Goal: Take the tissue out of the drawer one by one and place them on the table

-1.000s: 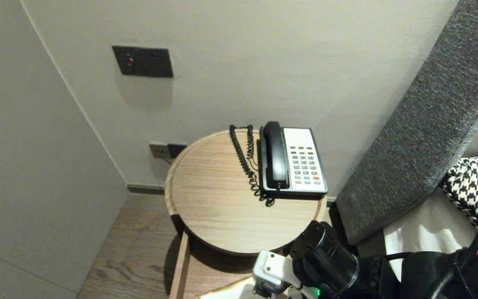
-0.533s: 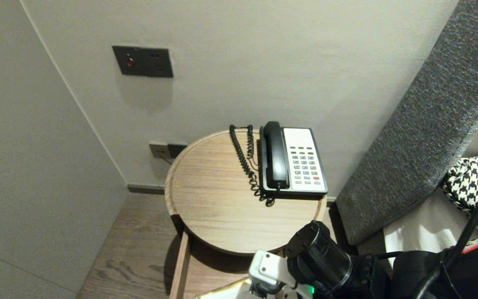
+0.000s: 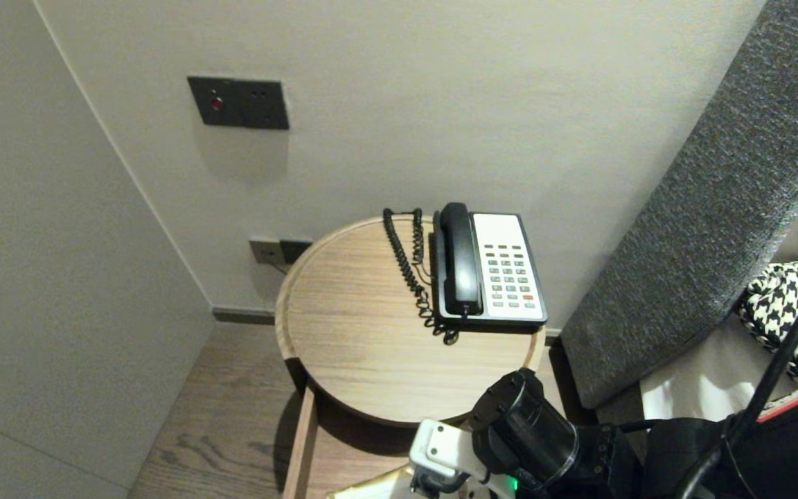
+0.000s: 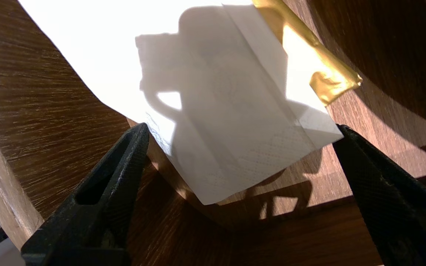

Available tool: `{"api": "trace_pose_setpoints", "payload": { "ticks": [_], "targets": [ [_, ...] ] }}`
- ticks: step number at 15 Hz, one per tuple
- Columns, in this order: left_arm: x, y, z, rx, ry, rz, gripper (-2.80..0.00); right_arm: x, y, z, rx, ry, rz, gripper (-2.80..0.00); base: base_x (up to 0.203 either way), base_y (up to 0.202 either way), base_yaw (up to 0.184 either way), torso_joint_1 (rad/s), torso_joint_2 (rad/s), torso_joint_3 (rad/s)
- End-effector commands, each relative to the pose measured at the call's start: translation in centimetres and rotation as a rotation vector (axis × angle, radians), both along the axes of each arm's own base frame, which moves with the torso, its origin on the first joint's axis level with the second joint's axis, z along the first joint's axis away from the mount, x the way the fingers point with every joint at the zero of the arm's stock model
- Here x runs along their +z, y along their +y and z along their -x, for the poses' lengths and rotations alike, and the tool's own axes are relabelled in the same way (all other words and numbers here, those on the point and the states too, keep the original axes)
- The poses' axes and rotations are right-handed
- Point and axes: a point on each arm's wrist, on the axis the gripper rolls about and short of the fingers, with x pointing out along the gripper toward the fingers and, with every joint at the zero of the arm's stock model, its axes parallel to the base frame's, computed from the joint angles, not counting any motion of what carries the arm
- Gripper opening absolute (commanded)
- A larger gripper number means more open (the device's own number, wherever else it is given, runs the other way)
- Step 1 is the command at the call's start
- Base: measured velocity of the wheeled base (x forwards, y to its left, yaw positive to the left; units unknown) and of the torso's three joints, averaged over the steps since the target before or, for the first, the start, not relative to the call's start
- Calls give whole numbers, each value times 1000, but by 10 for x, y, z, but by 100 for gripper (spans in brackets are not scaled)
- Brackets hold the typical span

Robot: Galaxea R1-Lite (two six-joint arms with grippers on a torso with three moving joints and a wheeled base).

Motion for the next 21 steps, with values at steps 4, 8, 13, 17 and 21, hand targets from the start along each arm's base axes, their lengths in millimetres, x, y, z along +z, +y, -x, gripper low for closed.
{"api": "trace_pose_setpoints", "payload": {
  "ticks": [4,8,13,17,21],
  "targets": [
    [0,0,0,1,-1,0,-280,2,-5,3,11,-4,5,0,0,0,0,0,0,0],
    [0,0,0,1,0,0,-280,3,-7,5,12,-6,5,0,0,0,0,0,0,0],
    [0,0,0,2,0,0,-280,-3,-1,1,18,3,14,0,0,0,0,0,0,0],
    [0,0,0,2,0,0,-280,-10,3,-2,30,4,33,0,0,0,0,0,0,0],
    [0,0,0,1,0,0,-280,-8,9,-6,31,-4,20,0,0,0,0,0,0,0]
  ]
}}
